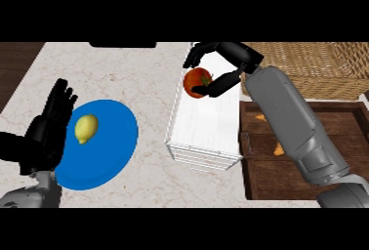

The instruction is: Pick the tomato from the tray and place it in the tiered shelf

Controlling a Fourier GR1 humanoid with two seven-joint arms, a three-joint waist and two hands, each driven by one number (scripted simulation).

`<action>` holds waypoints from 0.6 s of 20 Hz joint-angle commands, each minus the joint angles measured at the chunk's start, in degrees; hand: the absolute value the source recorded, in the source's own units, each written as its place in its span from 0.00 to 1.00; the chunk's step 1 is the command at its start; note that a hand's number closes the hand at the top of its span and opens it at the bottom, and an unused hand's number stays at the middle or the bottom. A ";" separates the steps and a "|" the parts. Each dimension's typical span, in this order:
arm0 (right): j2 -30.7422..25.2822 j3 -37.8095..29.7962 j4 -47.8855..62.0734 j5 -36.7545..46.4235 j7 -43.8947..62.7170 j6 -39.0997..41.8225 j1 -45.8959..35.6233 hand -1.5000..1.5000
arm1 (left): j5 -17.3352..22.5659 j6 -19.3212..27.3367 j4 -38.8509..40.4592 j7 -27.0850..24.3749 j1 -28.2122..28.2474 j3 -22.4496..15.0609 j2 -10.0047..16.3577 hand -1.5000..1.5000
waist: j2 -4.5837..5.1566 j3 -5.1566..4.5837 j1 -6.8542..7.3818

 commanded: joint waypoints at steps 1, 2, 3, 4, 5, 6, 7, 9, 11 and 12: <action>1.44 -0.16 4.17 0.82 -1.47 1.40 -1.73 0.00 | -1.53 0.06 3.35 -5.58 1.74 -0.48 -1.43 0.50 | 0.26 0.02 -0.11; 1.32 -1.34 6.82 0.20 -2.95 2.05 -2.97 0.00 | -1.85 0.56 1.22 -2.35 0.38 -1.11 -1.34 0.50 | 0.32 0.03 0.12; 2.34 -1.85 3.89 -0.99 -0.65 3.16 -2.81 0.00 | -1.39 0.42 0.19 0.35 0.01 -0.38 -0.58 0.50 | 0.12 0.04 -0.27; 1.28 -2.30 3.45 -1.49 -2.09 4.67 -2.34 0.00 | -0.19 -0.39 0.50 1.31 -1.24 1.07 0.48 0.50 | 0.11 0.04 -0.38; 1.67 -3.13 5.99 -1.68 -2.75 4.45 -3.98 0.00 | 0.02 -0.93 0.82 0.02 -0.30 1.12 0.42 0.50 | 0.22 0.03 -0.06; 1.88 -4.42 1.69 -4.09 1.04 6.39 -3.30 0.00 | -0.07 -0.78 0.17 -1.65 1.99 1.54 0.25 0.50 | -0.05 0.02 -0.56; 3.25 -4.63 4.38 -3.57 -1.71 4.04 -3.34 0.00 | -0.20 -0.53 -1.34 1.40 0.47 1.41 0.72 0.50 | 0.12 0.04 -0.16; -0.01 -8.51 4.51 -8.08 0.09 10.49 -6.32 0.00 | -2.00 0.30 -0.69 -1.10 2.13 -0.55 -1.01 0.50 | 0.08 0.04 -0.30; -1.30 -10.48 5.40 -9.62 0.86 10.99 -5.96 0.00 | -1.36 0.56 1.80 -2.18 1.42 0.18 -1.81 0.50 | 0.13 0.02 -0.51; -1.41 -11.52 6.06 -9.99 1.02 9.18 -5.80 0.00 | -2.00 0.40 -2.89 0.03 3.23 -1.51 -1.88 0.50 | 0.08 0.05 -0.18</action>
